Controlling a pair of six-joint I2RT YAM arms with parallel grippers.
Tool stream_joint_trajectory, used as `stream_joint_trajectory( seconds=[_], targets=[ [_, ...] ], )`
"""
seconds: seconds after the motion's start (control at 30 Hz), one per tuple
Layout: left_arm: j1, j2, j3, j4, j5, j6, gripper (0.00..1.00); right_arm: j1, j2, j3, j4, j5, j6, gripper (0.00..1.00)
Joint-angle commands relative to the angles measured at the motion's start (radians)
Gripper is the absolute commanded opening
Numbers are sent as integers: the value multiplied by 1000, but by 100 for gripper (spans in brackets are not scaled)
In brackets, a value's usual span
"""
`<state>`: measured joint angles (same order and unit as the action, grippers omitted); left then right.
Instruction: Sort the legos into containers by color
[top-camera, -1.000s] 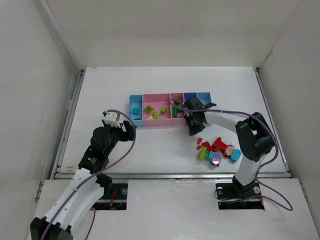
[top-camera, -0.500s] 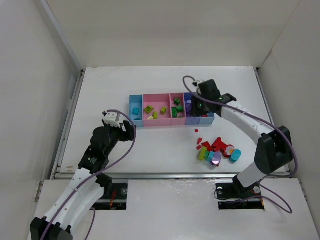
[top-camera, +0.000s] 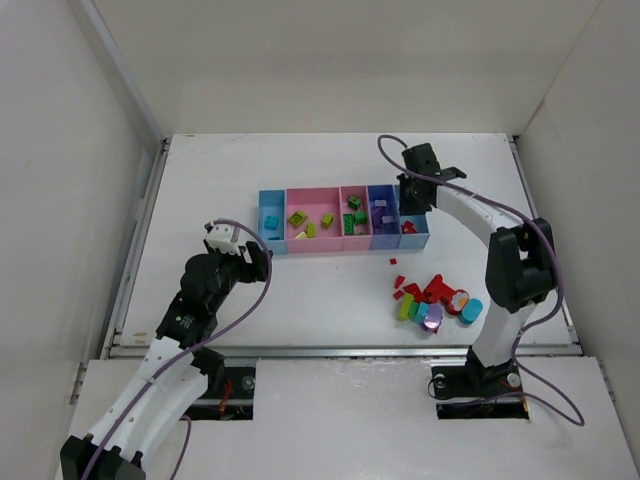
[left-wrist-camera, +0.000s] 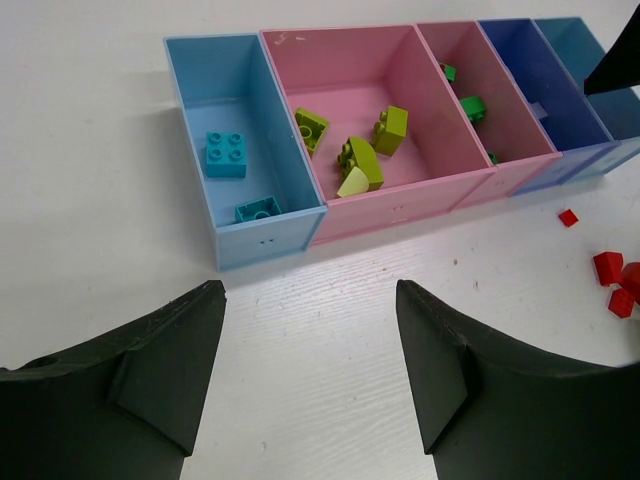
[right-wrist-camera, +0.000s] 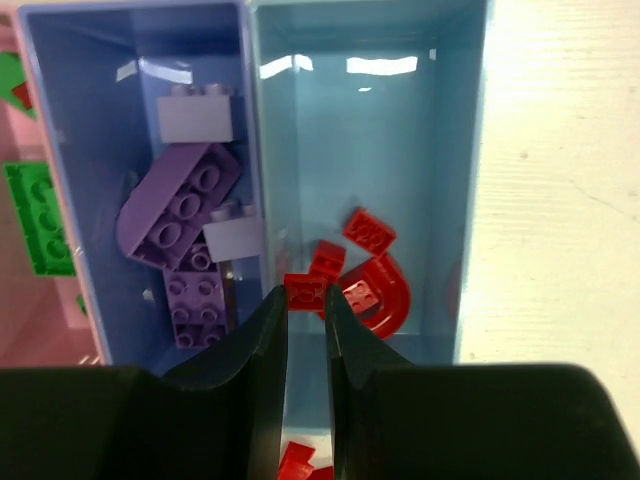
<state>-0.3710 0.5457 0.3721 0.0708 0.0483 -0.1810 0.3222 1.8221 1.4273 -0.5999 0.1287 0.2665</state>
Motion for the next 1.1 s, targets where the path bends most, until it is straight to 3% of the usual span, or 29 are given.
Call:
stream_joint_trajectory(
  seconds=[0.0, 0.3, 0.6, 0.67, 0.7, 0.73, 0.83, 0.93, 1.07],
  targets=[
    [3, -15, -7, 47, 2, 0, 66, -14, 22, 45, -23, 54, 23, 0],
    [3, -24, -7, 47, 2, 0, 67, -14, -52, -126, 66, -50, 137, 0],
    [3, -24, -7, 47, 2, 0, 67, -14, -115, -154, 66, -61, 189, 2],
    [3, -24, -7, 47, 2, 0, 67, -14, -127, -165, 75, -61, 189, 9],
    [3, -24, -7, 47, 2, 0, 67, -14, -127, -165, 75, -51, 189, 30],
    [3, -24, -7, 47, 2, 0, 67, -14, -127, -165, 75, -51, 189, 37],
    [3, -24, -7, 47, 2, 0, 67, -14, -127, -133, 48, -12, 162, 50],
    [3, -24, -7, 47, 2, 0, 67, -14, -127, -107, 23, 15, 137, 58],
    [3, -24, -7, 47, 2, 0, 67, -14, -193, -97, 14, 15, 79, 58]
  ],
)
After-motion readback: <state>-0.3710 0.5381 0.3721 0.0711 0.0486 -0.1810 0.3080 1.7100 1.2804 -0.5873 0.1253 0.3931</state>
